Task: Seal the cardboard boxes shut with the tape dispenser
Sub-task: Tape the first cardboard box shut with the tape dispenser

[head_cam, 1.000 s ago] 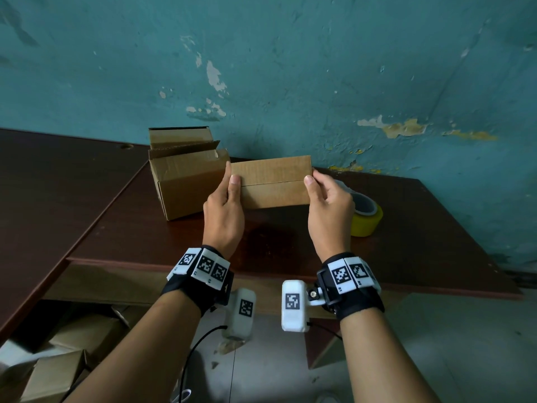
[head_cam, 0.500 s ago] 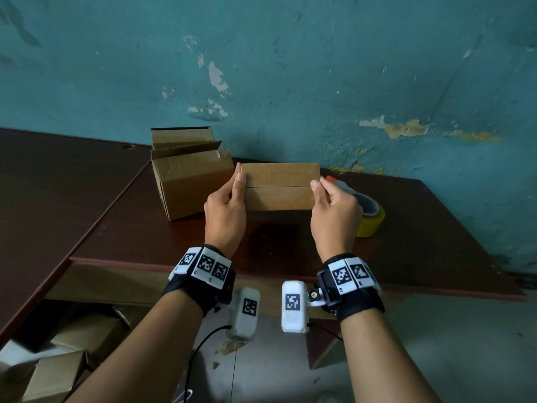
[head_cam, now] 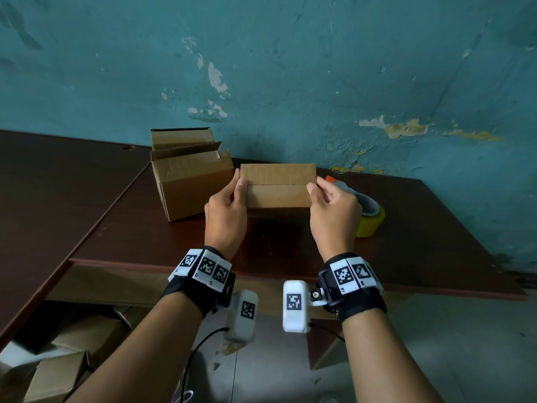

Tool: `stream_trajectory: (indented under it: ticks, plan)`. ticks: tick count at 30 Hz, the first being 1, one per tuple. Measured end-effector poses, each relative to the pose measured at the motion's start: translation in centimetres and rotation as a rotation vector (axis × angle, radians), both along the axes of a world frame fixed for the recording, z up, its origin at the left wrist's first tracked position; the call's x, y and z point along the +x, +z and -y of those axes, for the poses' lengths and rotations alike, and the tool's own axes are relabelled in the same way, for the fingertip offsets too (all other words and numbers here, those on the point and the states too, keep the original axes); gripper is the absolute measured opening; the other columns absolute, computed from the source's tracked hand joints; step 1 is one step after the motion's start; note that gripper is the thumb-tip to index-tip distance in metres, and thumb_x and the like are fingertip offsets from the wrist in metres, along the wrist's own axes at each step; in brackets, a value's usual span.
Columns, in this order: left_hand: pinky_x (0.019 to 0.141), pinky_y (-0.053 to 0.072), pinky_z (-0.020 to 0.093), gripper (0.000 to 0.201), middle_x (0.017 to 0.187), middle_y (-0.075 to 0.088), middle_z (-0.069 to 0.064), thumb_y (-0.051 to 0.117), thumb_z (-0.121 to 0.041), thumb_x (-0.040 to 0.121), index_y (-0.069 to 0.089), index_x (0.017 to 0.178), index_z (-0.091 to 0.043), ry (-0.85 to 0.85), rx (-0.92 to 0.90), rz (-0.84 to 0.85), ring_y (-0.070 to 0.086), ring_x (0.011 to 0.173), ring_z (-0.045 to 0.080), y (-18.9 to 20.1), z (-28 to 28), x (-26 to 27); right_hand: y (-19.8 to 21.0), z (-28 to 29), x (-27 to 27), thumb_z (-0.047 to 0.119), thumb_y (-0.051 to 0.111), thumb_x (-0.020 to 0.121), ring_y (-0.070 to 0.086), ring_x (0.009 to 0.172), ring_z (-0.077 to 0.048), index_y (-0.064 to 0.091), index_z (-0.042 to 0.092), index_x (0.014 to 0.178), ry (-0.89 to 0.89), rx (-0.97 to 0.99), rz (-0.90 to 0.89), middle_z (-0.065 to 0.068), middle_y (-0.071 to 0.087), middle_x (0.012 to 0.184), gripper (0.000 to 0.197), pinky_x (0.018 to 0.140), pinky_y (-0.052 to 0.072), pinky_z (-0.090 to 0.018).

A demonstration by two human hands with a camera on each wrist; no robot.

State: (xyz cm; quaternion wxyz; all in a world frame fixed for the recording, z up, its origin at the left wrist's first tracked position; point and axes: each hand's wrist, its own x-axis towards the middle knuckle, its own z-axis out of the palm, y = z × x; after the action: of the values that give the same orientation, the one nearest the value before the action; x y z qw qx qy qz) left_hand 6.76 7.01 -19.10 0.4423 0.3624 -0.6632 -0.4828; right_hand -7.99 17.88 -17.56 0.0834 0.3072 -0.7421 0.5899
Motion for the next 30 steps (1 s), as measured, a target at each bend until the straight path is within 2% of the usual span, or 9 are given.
stream_trajectory:
  ticks: [2, 6, 11, 14, 22, 25, 26, 28, 30]
  plan:
    - [0.100, 0.059, 0.045, 0.051, 0.139, 0.066, -0.015, 0.052, -0.052, 0.108, 0.057, 0.151, -0.026, 0.032, 0.013, -0.007, 0.066, 0.102, -0.006, 0.2, 0.0, 0.2, -0.2, 0.0, 0.0, 0.025, 0.074, 0.100, 0.076, 0.107, -0.012, 0.077, 0.010, 0.127, -0.004, -0.012, 0.021, -0.005, 0.080, 0.116, 0.032, 0.091, 0.063, -0.035]
    - [0.099, 0.060, 0.048, 0.051, 0.142, 0.067, -0.010, 0.055, -0.055, 0.106, 0.063, 0.146, -0.024, 0.091, 0.005, 0.007, 0.070, 0.115, 0.015, 0.2, -0.2, 0.1, -0.4, 0.1, 0.2, 0.024, 0.078, 0.097, 0.076, 0.101, -0.008, 0.080, 0.011, 0.121, -0.019, -0.042, 0.042, -0.003, 0.082, 0.110, 0.028, 0.087, 0.062, -0.028]
    - [0.104, 0.046, 0.030, 0.044, 0.122, 0.072, -0.014, 0.041, -0.043, 0.114, 0.055, 0.153, -0.029, 0.099, 0.006, 0.066, 0.057, 0.106, -0.009, 0.7, -1.1, -0.3, -0.5, 0.3, 0.6, 0.028, 0.074, 0.100, 0.075, 0.106, -0.011, 0.078, 0.010, 0.125, -0.018, -0.035, 0.051, -0.006, 0.080, 0.116, 0.031, 0.092, 0.062, -0.033]
    - [0.116, 0.044, 0.037, 0.043, 0.140, 0.067, -0.005, 0.044, -0.037, 0.112, 0.056, 0.153, -0.030, 0.119, 0.017, 0.060, 0.054, 0.126, 0.005, 0.8, -1.1, -0.3, -0.4, 0.5, 0.7, 0.023, 0.069, 0.102, 0.067, 0.128, -0.016, 0.067, 0.009, 0.142, 0.076, 0.034, 0.088, -0.009, 0.072, 0.136, 0.042, 0.105, 0.056, -0.034]
    - [0.111, 0.049, 0.034, 0.050, 0.142, 0.065, -0.009, 0.055, -0.031, 0.104, 0.053, 0.154, -0.034, 0.081, 0.040, 0.000, 0.059, 0.116, 0.001, 1.0, -0.4, 0.2, -0.5, 1.2, 0.3, 0.025, 0.070, 0.103, 0.060, 0.135, -0.020, 0.061, 0.013, 0.145, 0.090, 0.089, 0.093, -0.010, 0.067, 0.142, 0.045, 0.110, 0.052, -0.037]
    - [0.094, 0.045, 0.009, 0.053, 0.132, 0.062, -0.020, 0.047, -0.023, 0.108, 0.045, 0.160, -0.035, -0.011, 0.039, 0.021, 0.058, 0.103, -0.017, 0.8, 0.0, 0.0, -0.4, 1.0, 0.3, 0.027, 0.069, 0.104, 0.064, 0.123, 0.000, 0.062, 0.012, 0.146, 0.074, 0.111, 0.056, -0.003, 0.067, 0.138, 0.046, 0.099, 0.048, -0.016]
    - [0.097, 0.045, 0.012, 0.054, 0.126, 0.062, -0.025, 0.045, -0.025, 0.107, 0.045, 0.159, -0.037, -0.028, 0.039, 0.024, 0.058, 0.108, -0.016, 0.8, 0.1, 0.0, -0.4, 0.9, 0.4, 0.029, 0.069, 0.104, 0.063, 0.121, 0.004, 0.061, 0.012, 0.147, 0.077, 0.123, 0.046, -0.002, 0.066, 0.139, 0.047, 0.097, 0.043, -0.010]
    - [0.116, 0.043, 0.034, 0.056, 0.137, 0.062, -0.019, 0.044, -0.039, 0.101, 0.046, 0.157, -0.043, -0.043, 0.047, 0.026, 0.052, 0.134, 0.006, 0.7, -0.1, -0.2, -0.4, 0.8, 0.5, 0.034, 0.067, 0.104, 0.055, 0.136, -0.011, 0.057, 0.014, 0.152, 0.077, 0.158, 0.025, -0.008, 0.059, 0.147, 0.052, 0.105, 0.037, -0.017]
    - [0.119, 0.041, 0.049, 0.062, 0.148, 0.058, -0.010, 0.042, -0.052, 0.093, 0.048, 0.154, -0.047, -0.045, 0.055, 0.039, 0.047, 0.141, 0.019, 0.4, 0.0, -0.3, -0.2, 0.8, 0.7, 0.037, 0.064, 0.106, 0.045, 0.143, -0.022, 0.052, 0.016, 0.156, 0.091, 0.199, 0.032, -0.014, 0.048, 0.153, 0.056, 0.107, 0.031, -0.019]
